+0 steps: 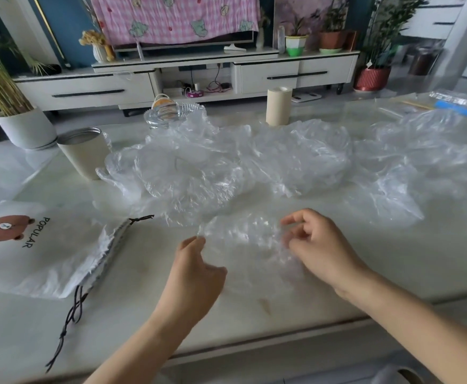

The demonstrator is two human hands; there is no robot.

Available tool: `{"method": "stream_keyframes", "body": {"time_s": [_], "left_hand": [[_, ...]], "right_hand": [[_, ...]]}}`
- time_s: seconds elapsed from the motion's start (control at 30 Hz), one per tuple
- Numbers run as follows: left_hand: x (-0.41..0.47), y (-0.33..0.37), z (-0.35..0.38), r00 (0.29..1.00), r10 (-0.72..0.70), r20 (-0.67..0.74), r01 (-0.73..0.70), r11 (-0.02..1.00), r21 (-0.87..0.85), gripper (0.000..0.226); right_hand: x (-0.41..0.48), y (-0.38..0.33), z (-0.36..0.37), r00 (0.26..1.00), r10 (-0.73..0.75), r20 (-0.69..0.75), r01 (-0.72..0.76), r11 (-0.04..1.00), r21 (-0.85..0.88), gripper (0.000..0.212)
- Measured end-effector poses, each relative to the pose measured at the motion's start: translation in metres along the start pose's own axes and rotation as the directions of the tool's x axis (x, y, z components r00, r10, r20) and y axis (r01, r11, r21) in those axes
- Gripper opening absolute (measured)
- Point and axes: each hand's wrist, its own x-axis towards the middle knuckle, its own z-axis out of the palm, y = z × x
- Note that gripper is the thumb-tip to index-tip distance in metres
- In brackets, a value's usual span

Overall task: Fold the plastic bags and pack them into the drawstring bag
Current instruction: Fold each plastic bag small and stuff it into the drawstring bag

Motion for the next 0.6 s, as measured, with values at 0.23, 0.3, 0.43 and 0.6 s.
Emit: {"method": "stream_keyframes", "body": {"time_s": [0.23,0.3,0.43,0.6], "left_hand": [[-0.021,0.018,-0.018,0.973,0.229,0.038,-0.211,0.808,0.551,0.044],[-0.009,0.017,-0.021,0.948,0.299,-0.106,-0.242,0.898,0.367,0.052],[0.016,0.010,-0.009,0.975,0.219,-0.020,-0.220,0.975,-0.035,0.065],[0.028,0.011,-0.001,0.974,0.203,0.099,-0.189,0.972,-0.140,0.028]], "right_hand": [[0.005,-0.015,-0.023,0.987,0.039,0.159,-0.066,0.983,0.171,0.028],[-0.002,-0.022,-0.025,0.966,-0.076,0.248,0.028,0.981,0.193,0.029],[-0.018,-0.032,-0.025,0.885,-0.237,0.400,0.125,0.950,0.286,0.032],[-0.023,-0.038,-0.027,0.860,-0.326,0.393,0.209,0.927,0.312,0.034]]}}
